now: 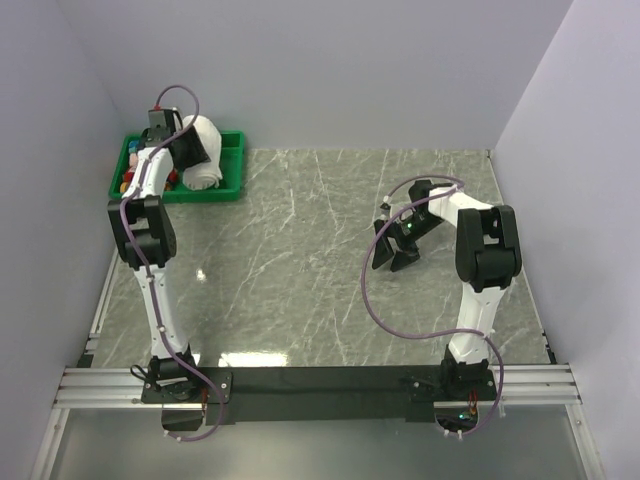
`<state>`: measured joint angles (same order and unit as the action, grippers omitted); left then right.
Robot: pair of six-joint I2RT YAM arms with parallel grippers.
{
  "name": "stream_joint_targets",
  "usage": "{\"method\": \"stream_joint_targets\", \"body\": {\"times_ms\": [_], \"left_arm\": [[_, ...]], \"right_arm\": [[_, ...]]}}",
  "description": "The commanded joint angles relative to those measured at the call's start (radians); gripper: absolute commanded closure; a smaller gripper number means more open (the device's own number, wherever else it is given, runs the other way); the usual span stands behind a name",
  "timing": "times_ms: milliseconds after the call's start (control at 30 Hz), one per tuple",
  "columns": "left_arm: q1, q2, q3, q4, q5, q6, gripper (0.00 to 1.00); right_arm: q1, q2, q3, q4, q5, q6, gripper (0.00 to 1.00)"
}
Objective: Roll the towels
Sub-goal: Place the rolled towel into the container
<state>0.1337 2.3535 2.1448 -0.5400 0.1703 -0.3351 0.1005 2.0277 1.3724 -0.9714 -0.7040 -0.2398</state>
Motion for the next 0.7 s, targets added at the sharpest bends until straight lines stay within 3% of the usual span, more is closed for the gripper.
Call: {"method": "stream_joint_targets", "body": {"times_ms": [0,667], "left_arm": [[-0.019,0.018,0.073,0.089,-0.069,-0.059,1.0],[-0.098,0.119,0.081,0.094,-0.075,-0.025,0.98]], "right_arm": [[0.001,-0.046,-0.022,0.022,0.029,-0.009,0.15],[-0.001,-0.017,-0.015,0.022,0.018,-0.009,0.15]]}}
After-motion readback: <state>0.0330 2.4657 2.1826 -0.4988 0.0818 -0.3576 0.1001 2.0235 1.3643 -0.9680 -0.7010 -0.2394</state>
